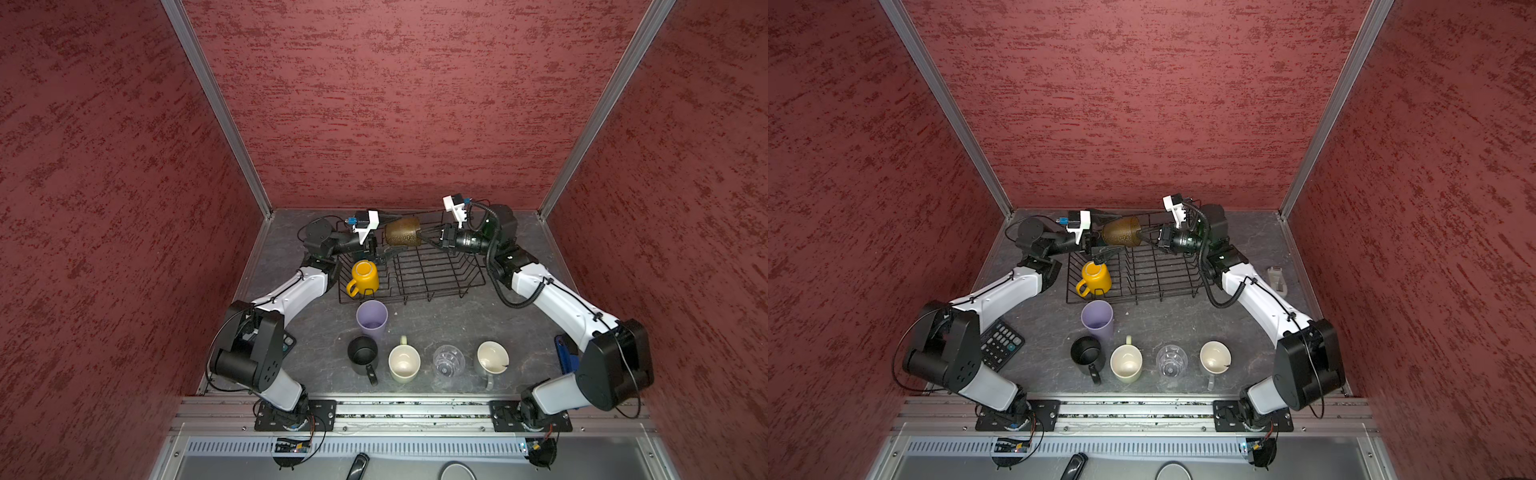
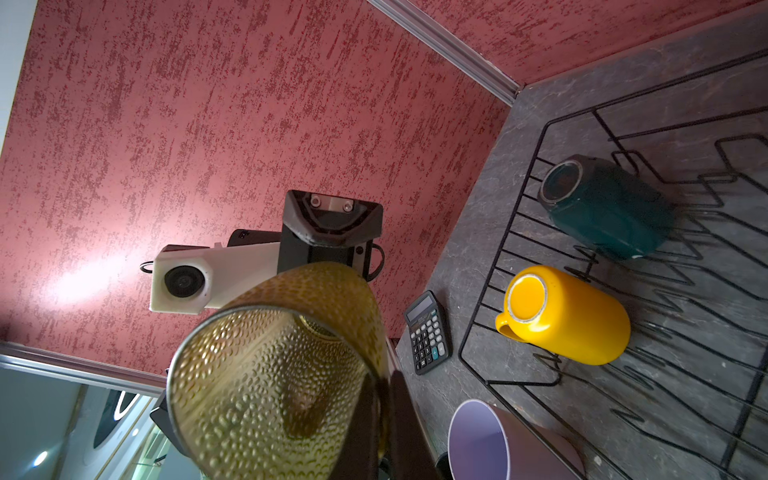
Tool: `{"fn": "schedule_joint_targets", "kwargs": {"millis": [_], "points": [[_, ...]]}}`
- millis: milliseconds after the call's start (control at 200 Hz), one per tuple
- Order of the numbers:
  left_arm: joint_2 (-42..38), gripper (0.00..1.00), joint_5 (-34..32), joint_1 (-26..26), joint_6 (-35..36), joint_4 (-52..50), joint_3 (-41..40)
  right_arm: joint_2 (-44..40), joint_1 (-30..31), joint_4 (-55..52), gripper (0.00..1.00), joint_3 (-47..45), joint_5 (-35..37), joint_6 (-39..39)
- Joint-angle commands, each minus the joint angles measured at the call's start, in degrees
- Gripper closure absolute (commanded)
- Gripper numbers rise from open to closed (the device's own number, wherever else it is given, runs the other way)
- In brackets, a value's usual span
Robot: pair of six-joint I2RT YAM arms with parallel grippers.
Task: Load cups into a dish rack
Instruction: Place the cup upside down at the dish rack.
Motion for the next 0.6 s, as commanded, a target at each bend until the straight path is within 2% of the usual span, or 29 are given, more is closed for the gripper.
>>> {"fn": "schedule_joint_targets", "kwargs": {"millis": [0, 190, 436, 546, 596], "points": [[0.78, 0.14, 0.83, -0.49, -0.88, 1.74, 1.47, -0.44, 0.37, 3.01, 1.0, -0.2, -1.08, 1.03], [0.9, 0.22, 1.1, -0.55, -1.27, 1.95, 1.71, -0.37, 0.41, 3.49, 1.0, -0.55, -1.1, 1.68], [-0.26, 0.34, 0.15, -0.54, 0.65, -2.53, 2.26, -0.22, 0.45, 3.45, 1.0, -0.9, -0.99, 1.95], [-0.69, 0.36, -0.43, -0.5, 1.71, -3.67, 1.99, -0.19, 0.42, 3.23, 1.0, -0.99, -0.76, 1.95], [-0.77, 0.32, -0.5, -0.58, 1.8, -3.59, 1.86, -0.13, 0.45, 3.23, 1.0, -1.07, -0.72, 2.05]]}}
